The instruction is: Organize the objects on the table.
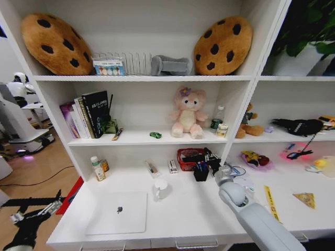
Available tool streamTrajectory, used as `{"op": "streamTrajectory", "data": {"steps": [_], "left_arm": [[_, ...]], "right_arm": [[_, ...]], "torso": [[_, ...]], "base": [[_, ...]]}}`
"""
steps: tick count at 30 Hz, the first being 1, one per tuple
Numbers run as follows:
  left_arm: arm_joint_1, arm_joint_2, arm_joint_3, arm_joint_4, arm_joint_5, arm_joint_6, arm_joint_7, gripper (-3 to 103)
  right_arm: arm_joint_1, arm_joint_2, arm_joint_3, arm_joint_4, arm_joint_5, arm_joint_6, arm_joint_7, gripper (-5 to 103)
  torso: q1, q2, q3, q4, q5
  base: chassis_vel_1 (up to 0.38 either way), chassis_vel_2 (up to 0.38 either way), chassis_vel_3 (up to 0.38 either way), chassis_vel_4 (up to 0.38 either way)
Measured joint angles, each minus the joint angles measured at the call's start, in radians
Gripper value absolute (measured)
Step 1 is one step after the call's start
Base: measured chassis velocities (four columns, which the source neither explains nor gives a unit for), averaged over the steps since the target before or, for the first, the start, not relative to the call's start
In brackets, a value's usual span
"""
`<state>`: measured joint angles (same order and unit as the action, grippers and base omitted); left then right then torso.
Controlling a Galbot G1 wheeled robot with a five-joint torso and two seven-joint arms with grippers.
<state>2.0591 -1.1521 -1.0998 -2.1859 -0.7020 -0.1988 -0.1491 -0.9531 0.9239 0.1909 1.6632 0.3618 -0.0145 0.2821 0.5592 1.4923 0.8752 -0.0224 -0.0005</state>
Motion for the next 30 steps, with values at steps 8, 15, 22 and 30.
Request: {"op": "streamTrajectory", "data": {"steps": [8, 15, 22, 30], "left_arm": [[0.000, 0.000, 0.000, 0.000, 0.000, 0.000, 0.000, 100], [0.000, 0.000, 0.000, 0.000, 0.000, 0.000, 0.000, 100], [0.000, 0.000, 0.000, 0.000, 0.000, 0.000, 0.000, 100], [0.000, 0.000, 0.000, 0.000, 0.000, 0.000, 0.000, 100]], "right_arm": [[0.072, 0.044, -0.061, -0.143, -0.018, 0.061, -0.018, 11], [0.085, 0.059, -0.078, -0.175, -0.024, 0.073, -0.018, 11], [0.063, 0.049, -0.069, -0.154, -0.014, 0.065, -0.013, 28], [0.016, 0.035, -0.041, -0.082, 0.011, 0.045, -0.008, 55]], "torso": [[0.000, 0.000, 0.000, 0.0000, 0.0001], [0.000, 0.000, 0.000, 0.0000, 0.0000], [0.000, 0.000, 0.000, 0.0000, 0.0001], [0.000, 0.000, 0.000, 0.0000, 0.0001]], "base": [[0.000, 0.000, 0.000, 0.000], [0.000, 0.000, 0.000, 0.000], [0.000, 0.000, 0.000, 0.000], [0.000, 0.000, 0.000, 0.000]]}}
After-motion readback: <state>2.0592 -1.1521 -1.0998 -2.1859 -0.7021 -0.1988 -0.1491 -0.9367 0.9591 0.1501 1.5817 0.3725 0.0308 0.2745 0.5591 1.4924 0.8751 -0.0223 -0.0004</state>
